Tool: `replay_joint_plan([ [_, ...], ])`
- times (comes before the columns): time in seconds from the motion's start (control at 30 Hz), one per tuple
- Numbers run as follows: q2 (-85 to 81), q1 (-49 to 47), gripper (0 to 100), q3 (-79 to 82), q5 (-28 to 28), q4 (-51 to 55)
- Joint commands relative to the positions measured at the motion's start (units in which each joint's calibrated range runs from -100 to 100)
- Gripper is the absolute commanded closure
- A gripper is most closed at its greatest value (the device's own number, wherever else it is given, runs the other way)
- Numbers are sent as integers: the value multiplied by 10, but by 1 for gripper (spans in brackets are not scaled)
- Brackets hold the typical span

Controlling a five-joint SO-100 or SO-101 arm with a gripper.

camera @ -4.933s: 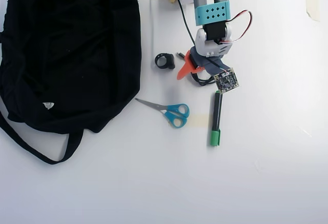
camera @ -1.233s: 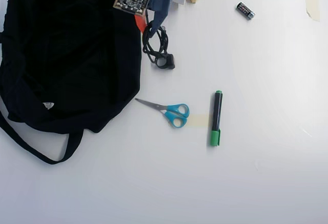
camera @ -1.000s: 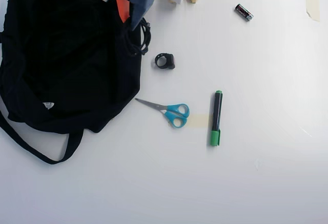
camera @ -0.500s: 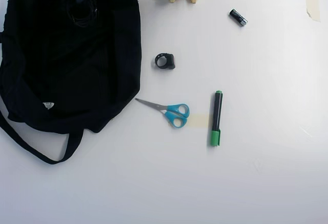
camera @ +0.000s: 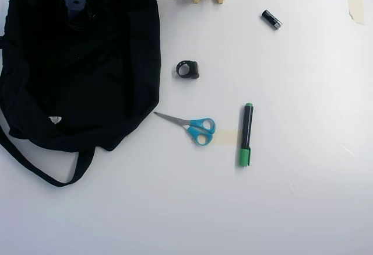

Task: Put the cable into the black bag

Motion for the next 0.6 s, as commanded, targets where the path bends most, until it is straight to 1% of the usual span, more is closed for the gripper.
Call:
replay_joint_plan([
  [0.0,-19,-24,57,-56,3,39],
  [0.07,-38,-40,57,-118,3,103],
  [0.13,-91,-56,57,-136,12,148],
  [0.2,-149,-104,58,-136,14,205],
  [0.27,-204,-160,62,-134,14,239],
  [0.33,-267,-215,68,-125,9,282],
  [0.4,-292,-248,75,-125,8,321],
  [0.5,-308,-302,87,-122,7,344],
  [0.53,-337,-319,94,-104,6,344],
  [0.57,-374,-333,98,-82,-12,339],
])
